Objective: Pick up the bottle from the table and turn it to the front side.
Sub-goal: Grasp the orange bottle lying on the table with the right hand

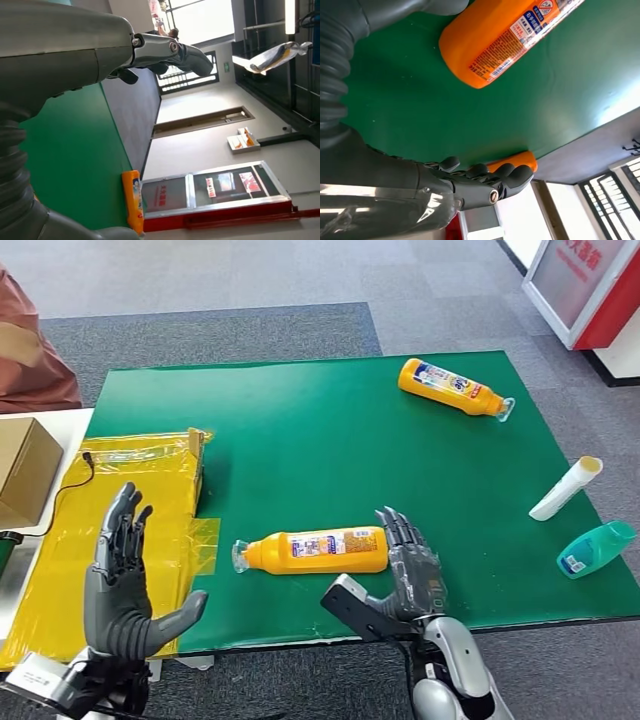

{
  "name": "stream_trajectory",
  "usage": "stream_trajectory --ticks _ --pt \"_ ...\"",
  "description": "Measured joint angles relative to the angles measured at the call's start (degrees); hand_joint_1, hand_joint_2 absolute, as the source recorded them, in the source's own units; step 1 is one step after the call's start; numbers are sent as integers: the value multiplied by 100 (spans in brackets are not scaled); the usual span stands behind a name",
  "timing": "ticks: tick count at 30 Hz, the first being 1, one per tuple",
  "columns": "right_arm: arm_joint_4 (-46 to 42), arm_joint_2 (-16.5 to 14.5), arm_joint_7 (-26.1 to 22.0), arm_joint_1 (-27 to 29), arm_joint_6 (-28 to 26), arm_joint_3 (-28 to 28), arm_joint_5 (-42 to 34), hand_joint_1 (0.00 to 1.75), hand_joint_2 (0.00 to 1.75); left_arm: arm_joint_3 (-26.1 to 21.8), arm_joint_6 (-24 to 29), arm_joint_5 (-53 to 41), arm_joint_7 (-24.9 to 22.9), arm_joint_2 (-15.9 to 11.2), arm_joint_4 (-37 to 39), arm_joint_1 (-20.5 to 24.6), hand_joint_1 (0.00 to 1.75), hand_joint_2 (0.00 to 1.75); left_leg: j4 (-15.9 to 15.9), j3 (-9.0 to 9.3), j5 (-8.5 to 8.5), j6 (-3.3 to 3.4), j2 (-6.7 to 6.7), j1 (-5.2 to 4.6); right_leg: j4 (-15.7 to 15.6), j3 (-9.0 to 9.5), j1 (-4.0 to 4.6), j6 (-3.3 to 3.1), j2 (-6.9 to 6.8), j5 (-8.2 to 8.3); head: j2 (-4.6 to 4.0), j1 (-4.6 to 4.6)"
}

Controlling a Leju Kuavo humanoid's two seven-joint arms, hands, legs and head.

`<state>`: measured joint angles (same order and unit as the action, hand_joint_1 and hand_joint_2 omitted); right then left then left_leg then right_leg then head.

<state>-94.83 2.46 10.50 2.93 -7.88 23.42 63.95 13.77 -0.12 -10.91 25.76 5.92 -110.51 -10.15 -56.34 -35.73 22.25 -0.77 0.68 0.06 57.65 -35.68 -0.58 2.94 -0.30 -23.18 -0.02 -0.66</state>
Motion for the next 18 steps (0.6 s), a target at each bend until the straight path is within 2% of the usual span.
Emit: stream_trajectory --ticks 5,13,15,18 --pt "347 -68 117 -186 -1 98 194 0 175 135 -77 17 -62 -2 0 225 0 175 0 0 0 0 0 0 0 1 0 0 0 0 0 -1" --pt "574 -102 136 -300 -2 161 245 0 175 200 -112 53 -63 -2 0 334 0 175 0 0 1 0 0 0 0 0 0 1 0 -1 0 0" --pt "617 -102 210 -319 -9 181 390 0 175 216 -284 274 -75 -6 0 362 0 175 0 0 1 0 0 0 0 -1 0 1 0 -1 0 0" --pt "720 -116 437 -419 -27 240 886 0 175 287 -895 986 -138 -25 0 467 0 175 0 0 1 0 0 0 0 0 0 0 0 0 0 -1"
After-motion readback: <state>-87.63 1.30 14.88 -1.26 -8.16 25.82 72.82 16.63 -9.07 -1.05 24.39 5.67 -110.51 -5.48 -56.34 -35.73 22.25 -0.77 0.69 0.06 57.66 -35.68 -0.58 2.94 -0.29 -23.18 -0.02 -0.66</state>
